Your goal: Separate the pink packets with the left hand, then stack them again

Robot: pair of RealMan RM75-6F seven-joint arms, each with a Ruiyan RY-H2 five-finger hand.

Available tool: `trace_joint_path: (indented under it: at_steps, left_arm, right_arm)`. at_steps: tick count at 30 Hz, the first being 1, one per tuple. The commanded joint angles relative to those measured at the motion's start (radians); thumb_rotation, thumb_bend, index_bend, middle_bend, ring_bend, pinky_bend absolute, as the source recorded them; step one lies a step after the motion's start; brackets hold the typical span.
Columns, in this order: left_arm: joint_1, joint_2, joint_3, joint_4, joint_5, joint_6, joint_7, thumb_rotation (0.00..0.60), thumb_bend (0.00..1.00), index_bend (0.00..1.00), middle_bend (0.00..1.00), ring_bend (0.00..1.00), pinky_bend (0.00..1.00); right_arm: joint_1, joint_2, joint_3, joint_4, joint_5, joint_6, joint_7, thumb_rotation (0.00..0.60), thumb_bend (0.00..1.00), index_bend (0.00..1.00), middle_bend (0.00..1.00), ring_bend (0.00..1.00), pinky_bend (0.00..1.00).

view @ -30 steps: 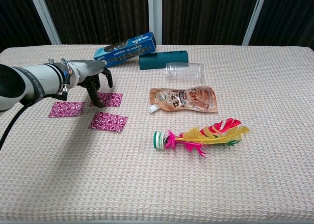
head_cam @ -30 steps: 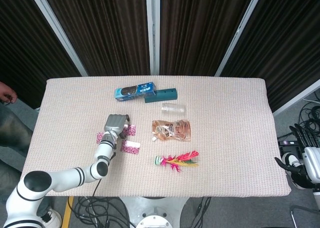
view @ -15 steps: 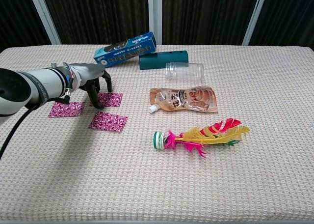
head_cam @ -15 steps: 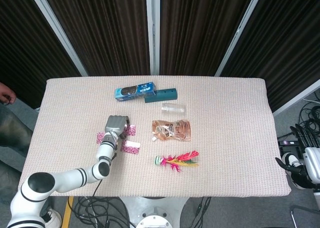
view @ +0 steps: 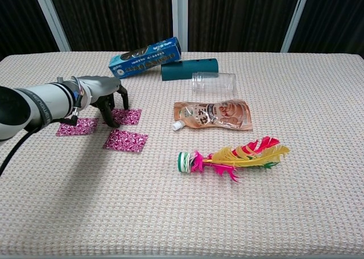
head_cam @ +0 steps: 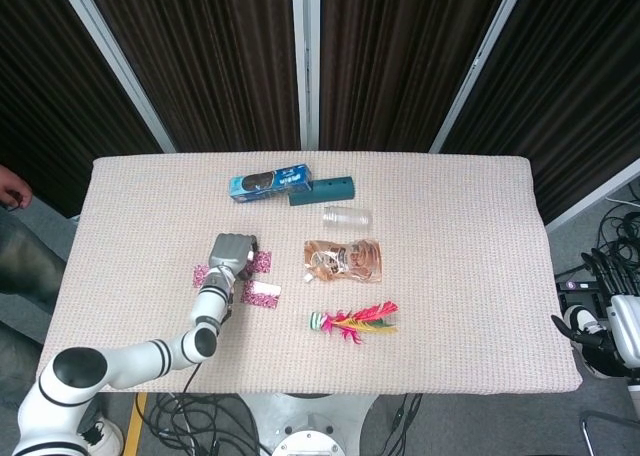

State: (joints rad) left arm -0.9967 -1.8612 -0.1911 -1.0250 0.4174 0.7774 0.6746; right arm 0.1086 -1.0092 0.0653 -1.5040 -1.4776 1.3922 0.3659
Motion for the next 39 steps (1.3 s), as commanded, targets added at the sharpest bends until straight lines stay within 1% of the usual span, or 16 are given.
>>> trace_joint_path:
  at_steps: [1, 8, 12, 15, 19, 22, 28, 33, 36, 39]
  left_arm:
    - [0.002, 0.0, 0.0, -0.001, 0.001, 0.002, 0.001, 0.6, 0.26, 0.39, 0.93, 0.94, 0.98]
    - [0.007, 0.006, -0.004, -0.017, 0.008, 0.005, 0.002, 0.6, 0.26, 0.38, 0.93, 0.94, 0.98]
    - [0.008, -0.003, -0.002, -0.006, 0.01, 0.004, 0.005, 0.6, 0.26, 0.38, 0.93, 0.94, 0.98]
    - [0.009, -0.01, -0.004, 0.003, 0.019, 0.008, 0.002, 0.6, 0.26, 0.41, 0.93, 0.94, 0.98]
    - [0.016, -0.009, -0.014, 0.003, 0.039, 0.015, -0.016, 0.6, 0.27, 0.48, 0.93, 0.94, 0.98]
    - [0.022, 0.005, -0.019, -0.018, 0.057, 0.022, -0.027, 0.6, 0.27, 0.49, 0.93, 0.94, 0.98]
    - [0.046, 0.062, -0.012, -0.115, 0.121, 0.065, -0.045, 0.6, 0.27, 0.49, 0.93, 0.94, 0.98]
    - [0.067, 0.13, 0.002, -0.244, 0.162, 0.116, -0.036, 0.6, 0.27, 0.49, 0.93, 0.94, 0.98]
    - [0.082, 0.165, 0.018, -0.329, 0.169, 0.149, -0.02, 0.6, 0.27, 0.48, 0.93, 0.94, 0.98]
    - [0.091, 0.184, 0.026, -0.401, 0.152, 0.179, -0.003, 0.6, 0.27, 0.48, 0.93, 0.94, 0.98]
  right_arm:
    - [-0.001, 0.0, -0.001, 0.0, -0.001, 0.001, 0.0, 0.415, 0.14, 0.01, 0.0, 0.0, 0.0]
    - [-0.003, 0.002, -0.001, -0.002, -0.001, 0.003, -0.001, 0.413, 0.14, 0.01, 0.0, 0.0, 0.0]
    - [-0.004, 0.001, -0.001, -0.002, -0.001, 0.004, -0.001, 0.416, 0.14, 0.0, 0.0, 0.0, 0.0]
    - [-0.006, 0.002, -0.001, -0.002, 0.0, 0.005, 0.0, 0.41, 0.13, 0.01, 0.0, 0.0, 0.0]
    - [-0.006, 0.003, 0.0, -0.002, 0.001, 0.006, 0.001, 0.409, 0.14, 0.01, 0.0, 0.0, 0.0]
    - [-0.006, 0.003, 0.0, -0.003, -0.001, 0.006, 0.0, 0.407, 0.14, 0.01, 0.0, 0.0, 0.0]
    - [-0.005, 0.002, 0.002, -0.003, -0.002, 0.006, 0.0, 0.404, 0.14, 0.0, 0.0, 0.0, 0.0]
    - [-0.003, 0.0, 0.003, -0.003, -0.002, 0.004, 0.0, 0.408, 0.14, 0.01, 0.0, 0.0, 0.0]
    - [-0.001, -0.001, 0.004, -0.001, -0.002, 0.002, 0.002, 0.41, 0.14, 0.01, 0.0, 0.0, 0.0]
    - [0.001, -0.004, 0.003, 0.001, -0.005, 0.0, 0.004, 0.408, 0.14, 0.0, 0.0, 0.0, 0.0]
